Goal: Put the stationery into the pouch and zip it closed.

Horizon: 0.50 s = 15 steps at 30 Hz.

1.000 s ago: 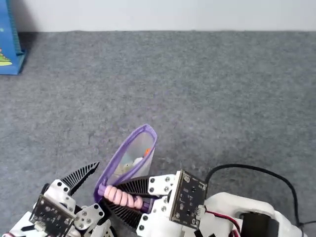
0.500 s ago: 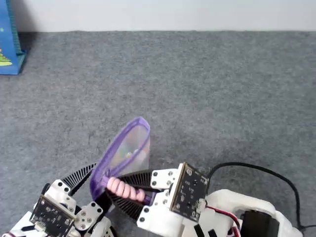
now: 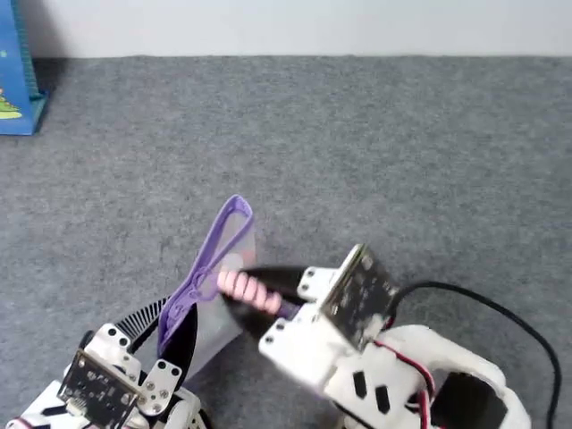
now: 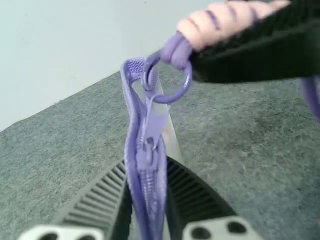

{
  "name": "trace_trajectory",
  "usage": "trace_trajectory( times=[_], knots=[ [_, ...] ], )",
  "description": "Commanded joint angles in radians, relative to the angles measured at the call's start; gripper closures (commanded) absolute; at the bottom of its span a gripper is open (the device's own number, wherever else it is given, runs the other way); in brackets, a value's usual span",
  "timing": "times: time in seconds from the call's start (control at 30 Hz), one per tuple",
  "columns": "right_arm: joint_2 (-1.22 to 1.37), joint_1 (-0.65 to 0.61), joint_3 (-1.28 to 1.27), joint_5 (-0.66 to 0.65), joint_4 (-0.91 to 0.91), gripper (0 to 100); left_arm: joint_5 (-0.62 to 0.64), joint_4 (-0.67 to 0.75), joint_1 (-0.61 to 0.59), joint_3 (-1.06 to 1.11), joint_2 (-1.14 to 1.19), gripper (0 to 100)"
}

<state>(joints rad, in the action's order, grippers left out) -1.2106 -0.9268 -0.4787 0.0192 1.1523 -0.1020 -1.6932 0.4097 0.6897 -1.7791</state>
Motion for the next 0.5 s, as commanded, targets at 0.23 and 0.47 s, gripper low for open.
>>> trace_trajectory(
  times=[0.23,0.47],
  knots=[
    [0.054,0.317,0.009,0.049,0.001,99.1,-0.003,-0.009,0.002,-0.015,0.031,99],
    [0.065,0.278,-0.061,-0.057,0.087,95.0,0.025,-0.006,0.002,-0.015,0.031,99]
  ],
)
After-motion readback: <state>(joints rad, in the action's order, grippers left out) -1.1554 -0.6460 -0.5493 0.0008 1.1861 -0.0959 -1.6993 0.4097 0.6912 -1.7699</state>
